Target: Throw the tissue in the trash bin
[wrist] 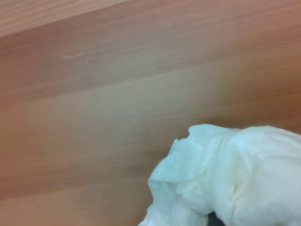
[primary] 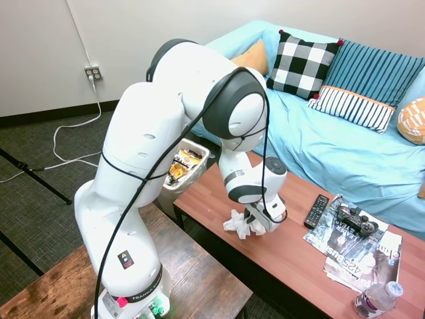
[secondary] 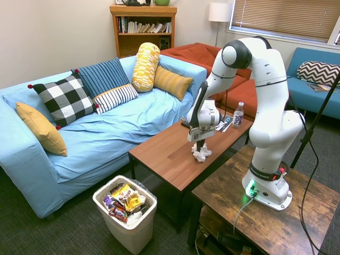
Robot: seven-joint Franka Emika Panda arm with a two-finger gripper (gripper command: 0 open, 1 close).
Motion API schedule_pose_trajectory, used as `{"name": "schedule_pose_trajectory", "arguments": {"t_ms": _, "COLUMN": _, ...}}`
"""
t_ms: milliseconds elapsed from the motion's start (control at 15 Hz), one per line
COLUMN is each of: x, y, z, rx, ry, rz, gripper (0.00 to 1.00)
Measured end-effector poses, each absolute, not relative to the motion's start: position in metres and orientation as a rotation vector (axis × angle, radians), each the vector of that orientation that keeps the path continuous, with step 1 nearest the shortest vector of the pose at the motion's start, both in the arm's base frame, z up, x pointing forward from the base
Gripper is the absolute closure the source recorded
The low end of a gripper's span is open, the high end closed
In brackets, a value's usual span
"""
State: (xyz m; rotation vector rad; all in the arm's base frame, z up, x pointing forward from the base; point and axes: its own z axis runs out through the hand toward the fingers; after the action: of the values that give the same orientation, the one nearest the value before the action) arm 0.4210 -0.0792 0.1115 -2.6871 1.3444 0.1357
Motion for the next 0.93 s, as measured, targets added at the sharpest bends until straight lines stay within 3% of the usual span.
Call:
{"name": "schedule_pose_trajectory", "arguments": {"t_ms": 467, "x": 0.408, "y": 0.060, "z": 0.216, "rx": -2.735, "ry": 1.135, "rz": -0.010, "gripper": 1.00}}
{"name": "schedule_pose_trajectory", "arguments": {"t_ms": 933, "x": 0.418, "y": 0.229, "z": 0.216, "rx": -2.872, "ry": 0.972, "rz": -0.139, "gripper": 1.00}}
